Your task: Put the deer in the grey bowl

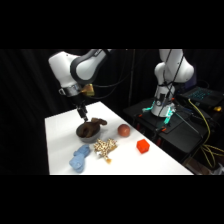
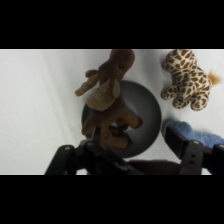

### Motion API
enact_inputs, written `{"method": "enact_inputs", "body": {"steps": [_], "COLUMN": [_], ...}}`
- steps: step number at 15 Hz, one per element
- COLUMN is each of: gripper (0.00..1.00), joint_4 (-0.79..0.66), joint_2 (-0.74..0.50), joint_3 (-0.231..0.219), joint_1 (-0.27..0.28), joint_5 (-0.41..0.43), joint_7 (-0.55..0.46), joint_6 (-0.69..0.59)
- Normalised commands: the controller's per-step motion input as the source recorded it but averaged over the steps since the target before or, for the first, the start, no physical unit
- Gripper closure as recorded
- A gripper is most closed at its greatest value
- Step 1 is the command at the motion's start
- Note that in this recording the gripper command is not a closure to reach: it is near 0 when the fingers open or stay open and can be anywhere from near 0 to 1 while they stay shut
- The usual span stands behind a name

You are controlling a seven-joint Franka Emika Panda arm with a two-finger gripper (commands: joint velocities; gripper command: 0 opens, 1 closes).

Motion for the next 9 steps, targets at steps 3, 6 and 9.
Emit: {"method": "enact_inputs", "body": {"steps": [3, 6, 9], "gripper": [0.00, 0.00, 0.00], "joint_4": [0.16, 0.16, 0.13], "joint_2": [-0.42, -0.41, -0.29], "joint_3": [-0.043, -0.041, -0.031], "joint_1": [-0.043, -0.020, 0.010], "joint_5": [0.018, -0.017, -0.061], "joint_7": [-0.07, -0.05, 0.02], "joint_6": [-0.52, -0.46, -0.29]}}
